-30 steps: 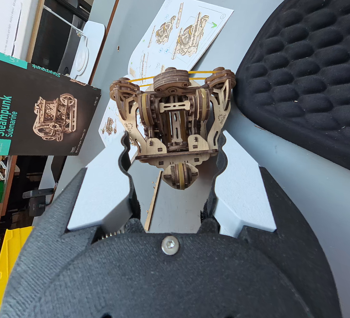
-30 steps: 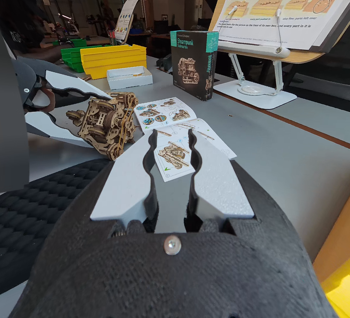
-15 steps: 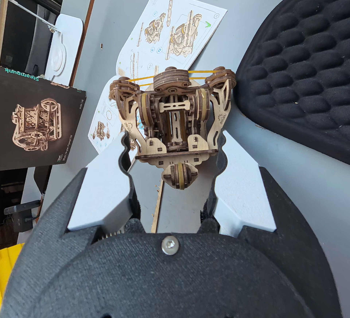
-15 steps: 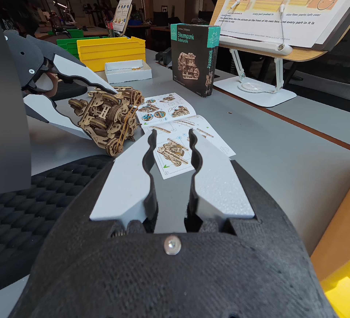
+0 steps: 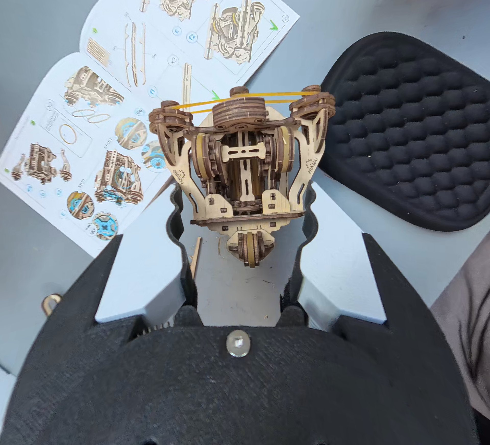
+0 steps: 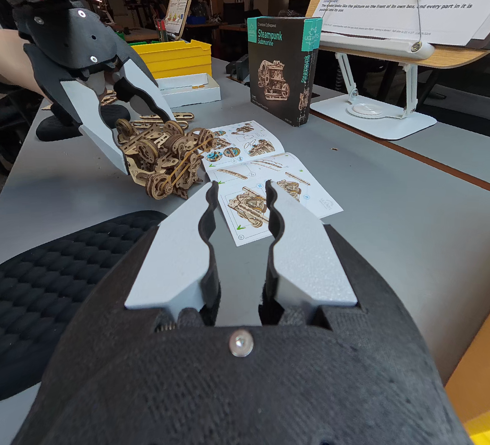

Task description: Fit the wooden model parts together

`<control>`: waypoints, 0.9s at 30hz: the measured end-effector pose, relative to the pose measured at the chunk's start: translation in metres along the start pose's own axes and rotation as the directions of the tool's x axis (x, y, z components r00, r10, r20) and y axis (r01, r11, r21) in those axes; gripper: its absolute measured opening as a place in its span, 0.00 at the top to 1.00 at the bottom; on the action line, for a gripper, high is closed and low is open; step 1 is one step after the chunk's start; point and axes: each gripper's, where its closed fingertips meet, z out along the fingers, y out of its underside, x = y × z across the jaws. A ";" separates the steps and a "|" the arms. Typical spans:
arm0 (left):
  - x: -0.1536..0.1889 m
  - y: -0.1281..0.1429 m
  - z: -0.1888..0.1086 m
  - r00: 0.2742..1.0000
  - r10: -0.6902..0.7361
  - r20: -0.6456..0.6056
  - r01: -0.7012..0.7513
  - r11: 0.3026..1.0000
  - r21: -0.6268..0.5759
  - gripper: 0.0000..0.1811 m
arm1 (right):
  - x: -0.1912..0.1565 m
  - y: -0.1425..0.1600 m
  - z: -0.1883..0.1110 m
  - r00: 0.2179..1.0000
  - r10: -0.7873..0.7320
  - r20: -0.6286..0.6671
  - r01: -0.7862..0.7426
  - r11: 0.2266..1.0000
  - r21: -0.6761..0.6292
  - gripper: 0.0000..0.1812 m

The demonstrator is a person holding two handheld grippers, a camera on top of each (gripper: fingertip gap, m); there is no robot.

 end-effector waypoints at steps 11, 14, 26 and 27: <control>0.004 -0.008 0.008 0.987 -0.068 -0.147 0.075 0.996 0.043 0.50 | -0.007 -0.003 0.000 0.999 -0.038 0.013 0.038 0.999 -0.008 0.81; 0.005 -0.006 0.009 0.989 -0.054 -0.140 0.063 0.996 0.061 0.50 | -0.008 -0.003 -0.001 0.999 -0.046 0.016 0.046 0.999 -0.009 0.81; 0.006 -0.006 0.007 0.989 -0.060 -0.133 0.078 0.988 0.136 0.50 | -0.005 -0.001 -0.001 0.998 -0.058 0.005 0.058 0.998 -0.021 0.81; 0.007 -0.006 0.006 0.989 -0.061 -0.137 0.080 0.987 0.139 0.51 | -0.004 -0.001 -0.001 0.998 -0.056 0.004 0.056 0.998 -0.021 0.81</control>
